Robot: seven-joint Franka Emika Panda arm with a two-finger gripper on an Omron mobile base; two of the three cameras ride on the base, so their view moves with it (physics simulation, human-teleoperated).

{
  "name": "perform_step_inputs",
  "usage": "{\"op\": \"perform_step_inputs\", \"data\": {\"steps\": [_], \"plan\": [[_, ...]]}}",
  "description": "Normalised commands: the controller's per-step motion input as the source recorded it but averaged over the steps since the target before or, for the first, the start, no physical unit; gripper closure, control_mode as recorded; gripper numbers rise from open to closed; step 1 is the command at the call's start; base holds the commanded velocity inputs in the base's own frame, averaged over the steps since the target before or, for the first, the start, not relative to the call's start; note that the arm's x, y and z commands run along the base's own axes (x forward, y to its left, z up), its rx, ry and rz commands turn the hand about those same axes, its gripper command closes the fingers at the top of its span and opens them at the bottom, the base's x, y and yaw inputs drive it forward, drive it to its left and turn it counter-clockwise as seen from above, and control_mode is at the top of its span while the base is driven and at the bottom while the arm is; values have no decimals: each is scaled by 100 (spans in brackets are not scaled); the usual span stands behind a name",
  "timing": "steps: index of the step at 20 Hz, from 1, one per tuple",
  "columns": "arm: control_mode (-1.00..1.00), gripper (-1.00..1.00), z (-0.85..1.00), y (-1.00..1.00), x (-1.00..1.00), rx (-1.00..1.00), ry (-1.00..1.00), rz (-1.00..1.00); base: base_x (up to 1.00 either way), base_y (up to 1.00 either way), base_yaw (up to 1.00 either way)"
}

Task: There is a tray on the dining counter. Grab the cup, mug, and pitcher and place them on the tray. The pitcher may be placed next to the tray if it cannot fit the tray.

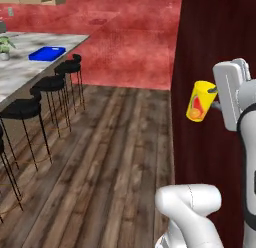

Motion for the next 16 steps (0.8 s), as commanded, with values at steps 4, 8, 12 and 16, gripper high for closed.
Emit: {"op": "perform_step_inputs", "data": {"steps": [4,8,12,16], "plan": [[100,100,0,0,0,0,0,0,88,-94,32],[100,100,0,0,0,0,0,0,84,-65,32],[100,100,0,0,0,0,0,0,78,-8,42],[100,100,0,0,0,0,0,0,93,0,39]]}}
